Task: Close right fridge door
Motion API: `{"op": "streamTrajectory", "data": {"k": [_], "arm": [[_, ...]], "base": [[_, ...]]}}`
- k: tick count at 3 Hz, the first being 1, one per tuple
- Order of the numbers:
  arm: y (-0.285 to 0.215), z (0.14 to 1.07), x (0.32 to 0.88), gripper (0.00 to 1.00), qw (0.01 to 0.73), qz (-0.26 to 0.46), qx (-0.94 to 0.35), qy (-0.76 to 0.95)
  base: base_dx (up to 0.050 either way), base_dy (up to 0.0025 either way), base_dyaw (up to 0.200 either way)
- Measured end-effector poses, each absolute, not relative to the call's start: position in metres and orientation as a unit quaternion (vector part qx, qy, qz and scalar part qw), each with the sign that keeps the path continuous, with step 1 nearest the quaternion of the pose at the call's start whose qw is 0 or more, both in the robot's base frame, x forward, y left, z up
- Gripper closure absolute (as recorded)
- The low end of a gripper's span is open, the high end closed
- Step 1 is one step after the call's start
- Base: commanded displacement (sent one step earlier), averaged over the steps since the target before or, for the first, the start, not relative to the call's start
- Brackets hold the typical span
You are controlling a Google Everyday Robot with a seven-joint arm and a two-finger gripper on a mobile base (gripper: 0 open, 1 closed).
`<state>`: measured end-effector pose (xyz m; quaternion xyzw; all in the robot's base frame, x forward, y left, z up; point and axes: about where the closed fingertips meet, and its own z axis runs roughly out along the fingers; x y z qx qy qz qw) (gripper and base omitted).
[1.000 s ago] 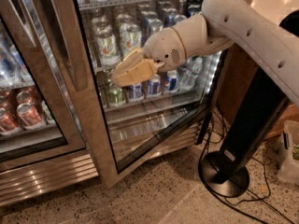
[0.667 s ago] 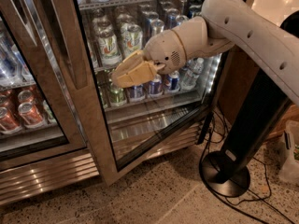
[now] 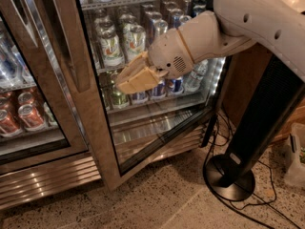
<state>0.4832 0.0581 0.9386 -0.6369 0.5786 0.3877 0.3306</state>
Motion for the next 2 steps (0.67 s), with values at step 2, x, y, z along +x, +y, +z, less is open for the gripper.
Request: {"op": "streamTrajectory", "data": {"k": [2], "arm": [[0.0568, 0.9297, 0.4744, 1.00, 0.334, 0.322, -0.650, 0.602]], "base": [[0.000, 0.00000, 0.000]]}}
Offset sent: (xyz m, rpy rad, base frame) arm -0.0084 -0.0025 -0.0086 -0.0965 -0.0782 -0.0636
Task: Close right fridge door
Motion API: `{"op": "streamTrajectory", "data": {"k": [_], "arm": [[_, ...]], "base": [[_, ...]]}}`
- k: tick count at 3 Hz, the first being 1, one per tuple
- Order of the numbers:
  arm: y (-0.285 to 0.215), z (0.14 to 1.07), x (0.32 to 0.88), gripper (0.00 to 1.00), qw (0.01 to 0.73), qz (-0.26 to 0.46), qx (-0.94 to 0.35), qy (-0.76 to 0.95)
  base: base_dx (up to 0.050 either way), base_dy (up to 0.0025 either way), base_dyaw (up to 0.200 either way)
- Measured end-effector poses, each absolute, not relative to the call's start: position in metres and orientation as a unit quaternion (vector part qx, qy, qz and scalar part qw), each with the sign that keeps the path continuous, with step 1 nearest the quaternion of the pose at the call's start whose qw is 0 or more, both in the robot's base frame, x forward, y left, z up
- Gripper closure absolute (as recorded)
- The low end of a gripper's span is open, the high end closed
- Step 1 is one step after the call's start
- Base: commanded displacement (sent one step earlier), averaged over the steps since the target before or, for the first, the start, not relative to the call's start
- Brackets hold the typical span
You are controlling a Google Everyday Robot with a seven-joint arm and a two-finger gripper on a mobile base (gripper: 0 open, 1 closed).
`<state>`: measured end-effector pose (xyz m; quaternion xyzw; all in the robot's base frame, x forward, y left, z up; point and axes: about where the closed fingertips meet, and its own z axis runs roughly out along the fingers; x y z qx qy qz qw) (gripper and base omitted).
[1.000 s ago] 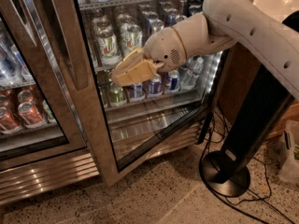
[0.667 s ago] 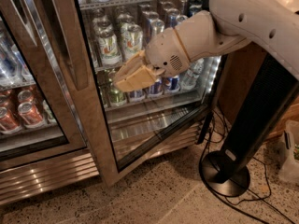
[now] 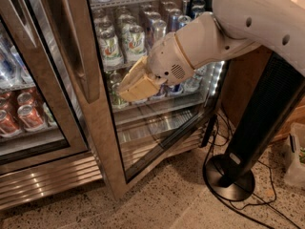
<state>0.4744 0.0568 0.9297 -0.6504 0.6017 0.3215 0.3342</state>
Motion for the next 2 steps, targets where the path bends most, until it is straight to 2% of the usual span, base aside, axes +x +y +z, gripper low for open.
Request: {"op": "streamTrajectory", "data": {"k": [1, 2], "arm": [[0.055, 0.930, 0.474, 1.00, 0.334, 0.321, -0.650, 0.602], [0.043, 0.977, 0.548, 1.00, 0.648, 0.080, -0.324, 0.685]], "base": [[0.000, 0.00000, 0.000], [0.042, 0.00234, 0.106]]}}
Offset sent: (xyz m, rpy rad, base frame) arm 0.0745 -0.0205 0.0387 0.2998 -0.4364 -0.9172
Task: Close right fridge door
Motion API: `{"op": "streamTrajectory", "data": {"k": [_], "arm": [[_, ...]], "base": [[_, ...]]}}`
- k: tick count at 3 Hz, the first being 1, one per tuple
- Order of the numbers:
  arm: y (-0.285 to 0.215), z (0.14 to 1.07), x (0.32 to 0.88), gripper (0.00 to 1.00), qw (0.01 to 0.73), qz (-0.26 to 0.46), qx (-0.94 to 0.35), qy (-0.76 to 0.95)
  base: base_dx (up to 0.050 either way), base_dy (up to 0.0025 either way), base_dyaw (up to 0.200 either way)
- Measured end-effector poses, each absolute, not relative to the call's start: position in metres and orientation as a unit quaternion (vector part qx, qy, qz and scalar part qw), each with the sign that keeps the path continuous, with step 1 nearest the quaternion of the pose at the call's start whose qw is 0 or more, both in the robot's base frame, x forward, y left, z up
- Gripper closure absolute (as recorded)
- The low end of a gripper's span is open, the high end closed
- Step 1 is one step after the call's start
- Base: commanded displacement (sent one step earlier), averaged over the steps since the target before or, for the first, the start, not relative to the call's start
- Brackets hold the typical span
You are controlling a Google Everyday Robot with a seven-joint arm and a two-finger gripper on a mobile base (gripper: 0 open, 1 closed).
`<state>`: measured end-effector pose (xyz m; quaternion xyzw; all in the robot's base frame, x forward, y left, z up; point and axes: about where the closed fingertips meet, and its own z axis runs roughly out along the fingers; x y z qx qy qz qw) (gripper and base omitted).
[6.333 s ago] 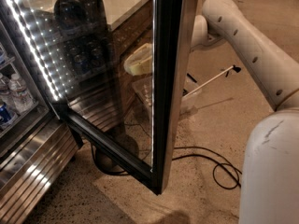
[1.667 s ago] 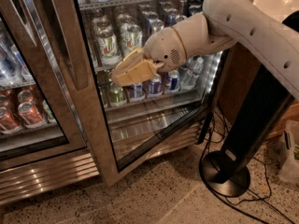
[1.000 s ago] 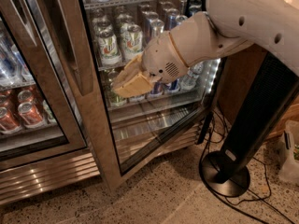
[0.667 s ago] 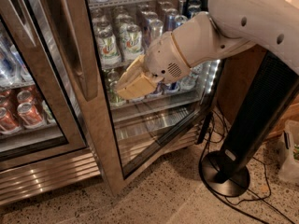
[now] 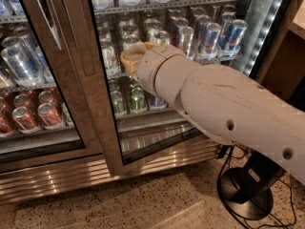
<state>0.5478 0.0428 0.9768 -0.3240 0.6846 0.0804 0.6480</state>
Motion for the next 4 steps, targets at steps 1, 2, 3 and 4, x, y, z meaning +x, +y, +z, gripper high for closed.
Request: {"op": "streamTrajectory", "data": {"k": [1, 2, 3, 4], "arm": [[0.0428, 0.9768, 0.5478, 1.00, 0.648, 0.080, -0.324, 0.685], [0.0428, 0.9768, 0.5478, 1.00, 0.648, 0.080, -0.324, 0.685], [0.0428, 0.9767, 0.5478, 1.00, 0.648, 0.080, -0.324, 0.685], [0.0445, 0.9758, 0.5444, 1.00, 0.646, 0.081, -0.326, 0.685]], "base": [[0.047, -0.00001, 0.000], [0.048, 0.00000, 0.000], [0.000, 0.00000, 0.000], [0.000, 0.00000, 0.000]]}}
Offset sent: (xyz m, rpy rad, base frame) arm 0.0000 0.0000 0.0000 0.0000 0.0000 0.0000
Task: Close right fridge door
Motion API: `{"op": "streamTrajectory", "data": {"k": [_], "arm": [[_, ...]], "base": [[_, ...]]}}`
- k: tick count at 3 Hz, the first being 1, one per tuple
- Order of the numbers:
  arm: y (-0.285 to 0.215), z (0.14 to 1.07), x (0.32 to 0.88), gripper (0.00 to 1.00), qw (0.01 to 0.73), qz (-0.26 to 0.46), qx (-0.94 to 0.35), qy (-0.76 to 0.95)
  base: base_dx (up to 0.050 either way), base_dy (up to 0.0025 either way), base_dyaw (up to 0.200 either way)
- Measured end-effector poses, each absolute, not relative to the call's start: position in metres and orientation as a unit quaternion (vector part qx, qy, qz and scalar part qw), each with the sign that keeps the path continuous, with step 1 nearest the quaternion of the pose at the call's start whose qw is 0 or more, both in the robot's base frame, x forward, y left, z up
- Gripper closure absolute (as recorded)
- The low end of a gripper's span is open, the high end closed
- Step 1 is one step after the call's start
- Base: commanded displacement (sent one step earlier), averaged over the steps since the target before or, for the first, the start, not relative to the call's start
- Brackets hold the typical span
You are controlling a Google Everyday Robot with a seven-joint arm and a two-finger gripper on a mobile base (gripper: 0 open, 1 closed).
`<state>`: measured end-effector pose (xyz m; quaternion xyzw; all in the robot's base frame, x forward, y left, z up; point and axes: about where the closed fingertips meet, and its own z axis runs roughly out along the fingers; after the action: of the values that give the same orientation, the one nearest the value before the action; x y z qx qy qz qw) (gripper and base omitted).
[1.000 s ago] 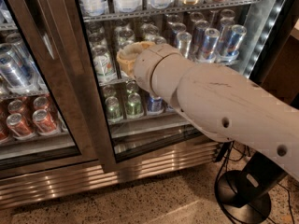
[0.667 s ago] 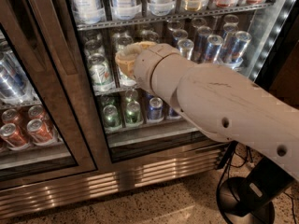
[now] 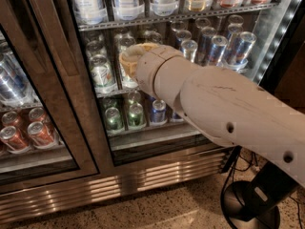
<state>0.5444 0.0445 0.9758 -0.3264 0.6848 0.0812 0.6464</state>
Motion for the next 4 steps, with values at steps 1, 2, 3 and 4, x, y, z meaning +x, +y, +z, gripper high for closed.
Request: {"op": "streamTrajectory", "data": {"k": [1, 2, 3, 4], "arm": [[0.046, 0.975, 0.541, 1.00, 0.646, 0.081, -0.327, 0.685], [0.064, 0.959, 0.521, 1.00, 0.617, 0.078, -0.389, 0.680], [0.067, 0.951, 0.515, 1.00, 0.603, 0.083, -0.410, 0.679], [0.073, 0.937, 0.515, 1.00, 0.580, 0.097, -0.440, 0.679]], "base": [[0.000, 0.00000, 0.000], [0.000, 0.00000, 0.000], [0.000, 0.00000, 0.000], [0.000, 0.00000, 0.000]]}}
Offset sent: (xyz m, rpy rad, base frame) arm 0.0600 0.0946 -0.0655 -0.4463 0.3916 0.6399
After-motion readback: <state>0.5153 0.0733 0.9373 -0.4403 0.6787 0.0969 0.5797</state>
